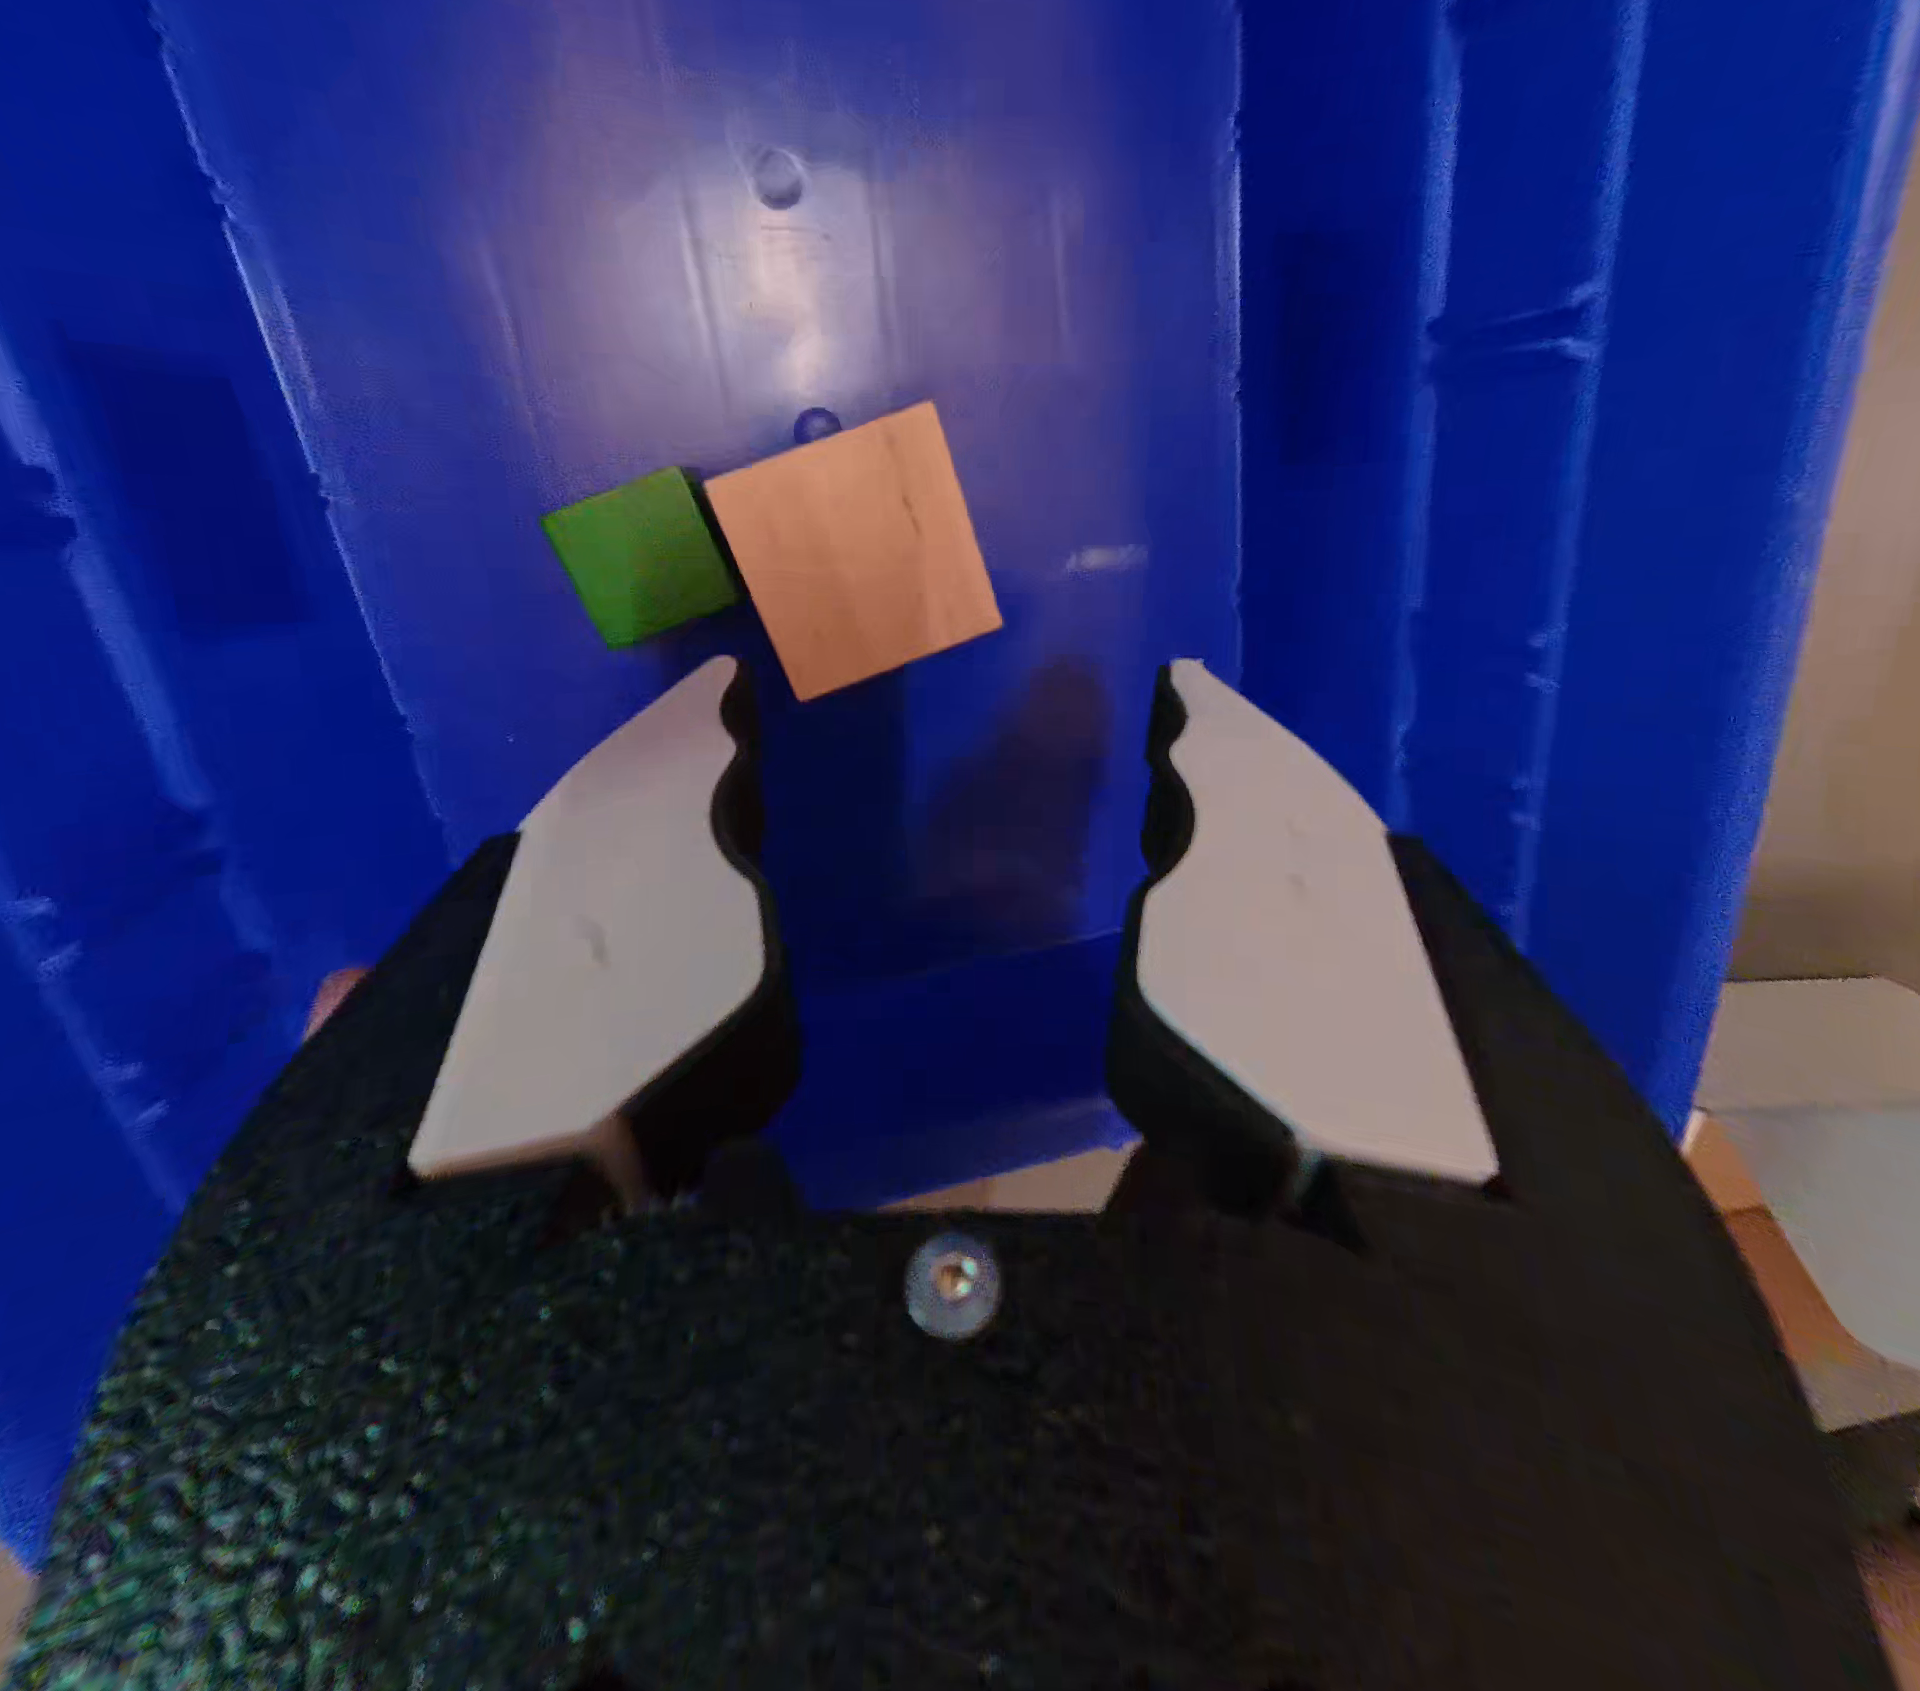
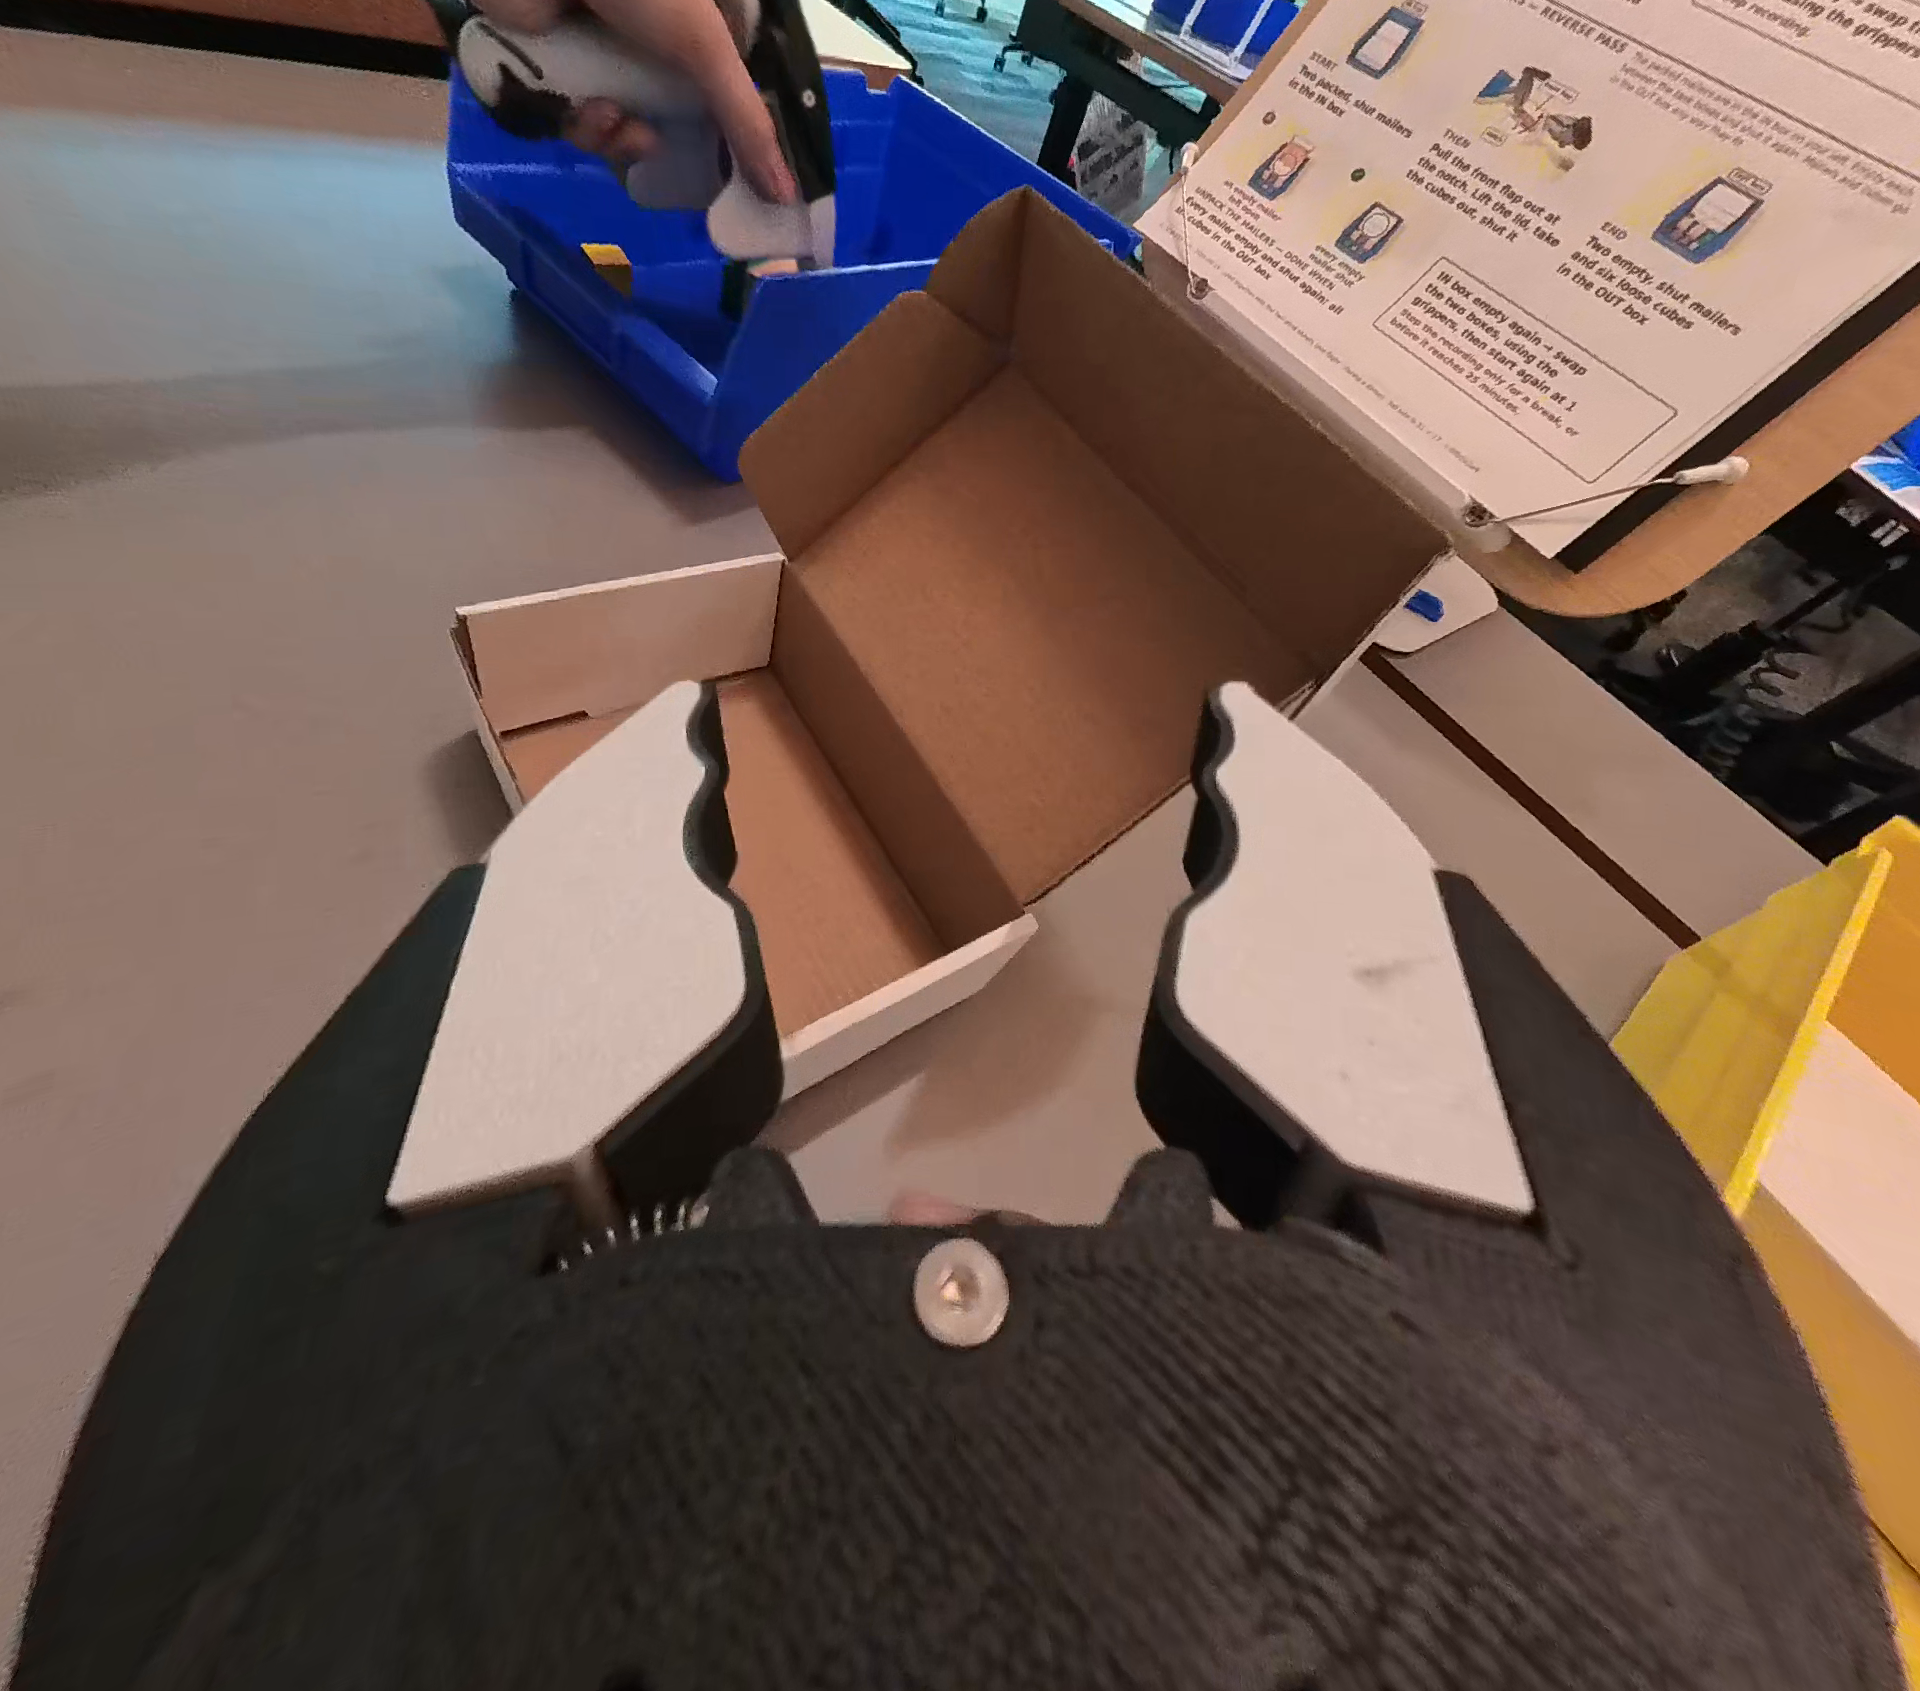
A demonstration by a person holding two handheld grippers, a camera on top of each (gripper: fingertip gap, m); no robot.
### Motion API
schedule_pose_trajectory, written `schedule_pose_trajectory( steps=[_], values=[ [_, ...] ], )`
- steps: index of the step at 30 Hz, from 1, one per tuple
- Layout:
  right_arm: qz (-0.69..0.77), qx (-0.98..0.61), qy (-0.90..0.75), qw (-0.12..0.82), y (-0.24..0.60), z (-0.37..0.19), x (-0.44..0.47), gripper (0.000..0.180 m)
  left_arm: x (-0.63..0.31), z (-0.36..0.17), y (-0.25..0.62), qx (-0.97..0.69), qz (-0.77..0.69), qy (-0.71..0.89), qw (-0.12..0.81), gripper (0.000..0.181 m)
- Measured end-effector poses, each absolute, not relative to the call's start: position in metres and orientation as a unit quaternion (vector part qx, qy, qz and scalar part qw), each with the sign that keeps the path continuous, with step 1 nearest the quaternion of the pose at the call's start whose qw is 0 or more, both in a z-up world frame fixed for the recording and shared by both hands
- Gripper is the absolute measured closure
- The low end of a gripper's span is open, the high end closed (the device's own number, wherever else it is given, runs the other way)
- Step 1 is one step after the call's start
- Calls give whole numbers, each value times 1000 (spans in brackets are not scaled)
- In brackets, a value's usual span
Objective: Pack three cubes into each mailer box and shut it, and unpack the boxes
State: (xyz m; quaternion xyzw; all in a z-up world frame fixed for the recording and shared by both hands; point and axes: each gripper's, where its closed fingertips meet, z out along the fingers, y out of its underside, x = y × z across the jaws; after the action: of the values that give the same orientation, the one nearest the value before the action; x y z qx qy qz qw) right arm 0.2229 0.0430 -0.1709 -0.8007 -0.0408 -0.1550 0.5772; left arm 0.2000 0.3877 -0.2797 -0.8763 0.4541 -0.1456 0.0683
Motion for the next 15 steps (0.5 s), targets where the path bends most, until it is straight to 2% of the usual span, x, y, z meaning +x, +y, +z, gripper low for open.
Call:
schedule_pose_trajectory(
  steps=[6,8,10,15],
  values=[
    [-152,-809,-55,566,41,-177,220,93,200,-294,401,-892,-75,442,61,111],
    [-152,-810,-59,564,41,-179,219,94,198,-299,405,-896,-60,434,68,121],
    [-155,-814,-69,555,41,-182,218,94,200,-303,405,-896,-70,432,79,133],
    [-166,-818,-79,545,37,-180,216,94,202,-286,393,-845,-118,513,92,134]
  ],
)
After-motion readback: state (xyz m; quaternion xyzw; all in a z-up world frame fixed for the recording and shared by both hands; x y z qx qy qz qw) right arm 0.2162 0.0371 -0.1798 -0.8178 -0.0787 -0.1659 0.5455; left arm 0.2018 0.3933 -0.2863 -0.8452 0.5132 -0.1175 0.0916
